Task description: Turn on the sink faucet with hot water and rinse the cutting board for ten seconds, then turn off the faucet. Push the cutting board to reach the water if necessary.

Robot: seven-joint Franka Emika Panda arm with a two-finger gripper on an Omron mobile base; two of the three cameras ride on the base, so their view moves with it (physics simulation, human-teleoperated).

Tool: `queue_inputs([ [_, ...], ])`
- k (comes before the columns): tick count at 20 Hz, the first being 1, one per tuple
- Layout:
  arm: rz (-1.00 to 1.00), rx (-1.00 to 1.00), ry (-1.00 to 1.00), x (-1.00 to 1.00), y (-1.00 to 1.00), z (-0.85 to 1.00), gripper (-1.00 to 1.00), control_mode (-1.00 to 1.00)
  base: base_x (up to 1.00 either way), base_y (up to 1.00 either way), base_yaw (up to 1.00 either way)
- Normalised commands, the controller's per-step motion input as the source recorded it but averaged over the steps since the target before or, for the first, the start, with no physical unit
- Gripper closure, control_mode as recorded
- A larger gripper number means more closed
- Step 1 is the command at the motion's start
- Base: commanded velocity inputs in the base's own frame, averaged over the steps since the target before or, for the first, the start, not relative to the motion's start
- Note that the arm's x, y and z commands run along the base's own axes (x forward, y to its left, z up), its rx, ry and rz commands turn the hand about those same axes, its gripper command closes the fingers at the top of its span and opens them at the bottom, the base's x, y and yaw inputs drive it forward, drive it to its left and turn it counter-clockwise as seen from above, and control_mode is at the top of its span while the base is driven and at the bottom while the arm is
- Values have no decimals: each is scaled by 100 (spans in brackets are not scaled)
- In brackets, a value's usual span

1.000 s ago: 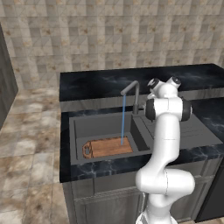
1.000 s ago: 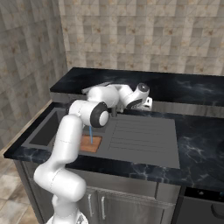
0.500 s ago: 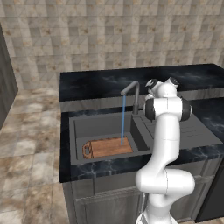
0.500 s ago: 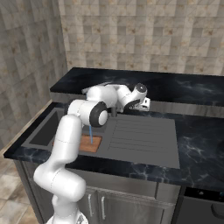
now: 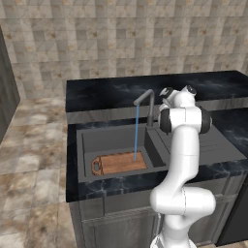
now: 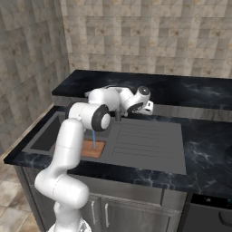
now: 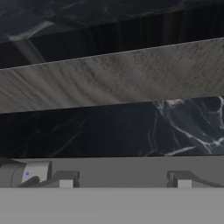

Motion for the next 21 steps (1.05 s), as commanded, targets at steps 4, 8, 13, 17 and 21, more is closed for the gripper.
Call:
queue_inputs([
  [4, 0, 0, 0, 0, 34, -2, -100, -100, 0, 0, 0],
  [8, 0, 0, 0, 0, 36, -4, -100, -100, 0, 0, 0],
  [13, 0, 0, 0, 0, 34, -1, -100, -100, 0, 0, 0],
  [17, 0, 0, 0, 0, 29, 0, -100, -100, 0, 0, 0],
  [21, 0, 0, 0, 0, 27, -1, -100, -100, 0, 0, 0],
])
